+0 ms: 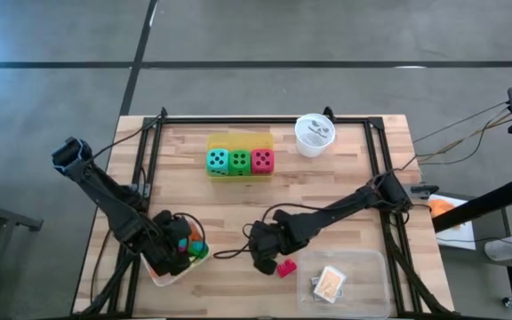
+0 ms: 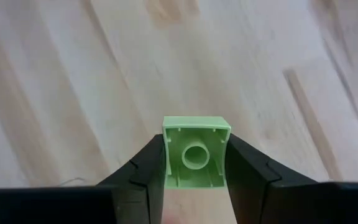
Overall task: Pick & Place Toys
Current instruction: Put the light green game piece into the white bin
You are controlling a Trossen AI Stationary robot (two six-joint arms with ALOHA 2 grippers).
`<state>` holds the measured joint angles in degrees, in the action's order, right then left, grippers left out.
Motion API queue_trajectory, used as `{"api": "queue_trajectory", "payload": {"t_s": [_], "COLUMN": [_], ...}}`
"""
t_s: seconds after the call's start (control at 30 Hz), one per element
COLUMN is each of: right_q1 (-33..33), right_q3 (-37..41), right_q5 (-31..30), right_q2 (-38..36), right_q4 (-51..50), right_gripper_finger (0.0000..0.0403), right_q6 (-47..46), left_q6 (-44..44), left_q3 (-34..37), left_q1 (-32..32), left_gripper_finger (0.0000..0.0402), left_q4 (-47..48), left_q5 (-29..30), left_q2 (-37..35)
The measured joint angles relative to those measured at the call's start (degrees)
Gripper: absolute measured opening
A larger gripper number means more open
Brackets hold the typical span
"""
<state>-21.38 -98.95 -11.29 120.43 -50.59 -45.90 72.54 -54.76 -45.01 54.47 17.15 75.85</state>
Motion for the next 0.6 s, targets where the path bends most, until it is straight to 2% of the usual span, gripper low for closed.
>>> {"api": "queue_trajectory", "payload": {"t_s": [0.2,0.4,0.47,0.6], "right_q1": [-0.8,-2.0,-2.4,-2.7], "right_q3": [-5.0,-9.8,-11.8,-15.3], "right_q5": [-2.4,-3.9,-3.9,-4.1], "right_q2": [-0.3,-1.1,-1.1,-1.3], "right_q4": [0.0,0.2,0.4,1.8], "right_gripper_finger": [0.0119,0.0119,0.0119,0.0119], "right_q6": [2.7,5.4,6.4,8.3], "left_q6": [-7.2,-16.7,-23.7,-47.2], "left_q3": [4.7,2.6,1.1,0.2], "left_q1": [0.0,0.1,0.1,-0.8], "left_gripper_finger": [0.0346,0.0346,0.0346,0.0346], "left_q4": [-13.4,-19.0,-20.8,-30.7], "left_q5": [2.8,12.3,17.1,26.4], "left_q2": [0.0,0.0,0.0,0.0]}}
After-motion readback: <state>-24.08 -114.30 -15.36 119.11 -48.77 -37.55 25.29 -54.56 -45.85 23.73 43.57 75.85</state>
